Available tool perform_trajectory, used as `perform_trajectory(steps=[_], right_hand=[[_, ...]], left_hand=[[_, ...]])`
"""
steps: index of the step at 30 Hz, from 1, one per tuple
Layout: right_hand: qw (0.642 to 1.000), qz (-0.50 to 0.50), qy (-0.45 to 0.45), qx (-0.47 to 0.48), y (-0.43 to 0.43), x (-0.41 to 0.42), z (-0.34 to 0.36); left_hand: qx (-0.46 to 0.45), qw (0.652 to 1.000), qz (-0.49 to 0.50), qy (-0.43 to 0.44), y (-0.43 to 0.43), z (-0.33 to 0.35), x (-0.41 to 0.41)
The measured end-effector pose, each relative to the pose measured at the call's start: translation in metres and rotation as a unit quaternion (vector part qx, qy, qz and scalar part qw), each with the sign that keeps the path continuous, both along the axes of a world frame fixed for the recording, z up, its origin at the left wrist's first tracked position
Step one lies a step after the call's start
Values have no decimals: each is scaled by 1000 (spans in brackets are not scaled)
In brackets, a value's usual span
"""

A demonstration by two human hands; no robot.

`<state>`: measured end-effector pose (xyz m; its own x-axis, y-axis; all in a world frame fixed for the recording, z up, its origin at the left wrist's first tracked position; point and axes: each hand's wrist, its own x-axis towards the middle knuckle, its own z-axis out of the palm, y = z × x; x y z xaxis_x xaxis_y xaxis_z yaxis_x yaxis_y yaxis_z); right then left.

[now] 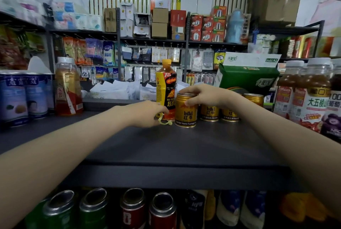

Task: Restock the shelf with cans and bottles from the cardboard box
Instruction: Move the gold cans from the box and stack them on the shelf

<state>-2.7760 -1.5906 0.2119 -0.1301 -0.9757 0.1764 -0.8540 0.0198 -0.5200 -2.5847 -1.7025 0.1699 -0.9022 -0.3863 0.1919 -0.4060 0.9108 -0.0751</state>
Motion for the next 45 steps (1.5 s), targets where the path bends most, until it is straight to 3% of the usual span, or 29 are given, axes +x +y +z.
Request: perform_trajectory(steps=[7, 13, 22, 27, 32, 39, 45], right_hand=[[1000, 13, 13, 11, 13, -7, 3], [996, -14, 77, 48, 17, -1, -1], [983, -48, 180, -3, 27, 5, -15], [965, -42, 246, -79, 51, 33, -17], [946, 53, 263, -181, 83, 95, -46], [936, 179, 172, -249, 122, 210, -117], [924, 311, 112, -193, 133, 355, -189]], left_hand=[[-8, 999, -24, 34, 6, 0, -10], [-16, 996, -56, 61, 21, 5, -18], [-10, 996, -55, 64, 50, 5, -11], [-8, 996, 36, 83, 72, -3, 9], [34, 984, 136, 108, 114, -19, 56], [-17, 910, 223, 348, 206, -86, 179], [16, 869, 402, 290, 287, -168, 321]])
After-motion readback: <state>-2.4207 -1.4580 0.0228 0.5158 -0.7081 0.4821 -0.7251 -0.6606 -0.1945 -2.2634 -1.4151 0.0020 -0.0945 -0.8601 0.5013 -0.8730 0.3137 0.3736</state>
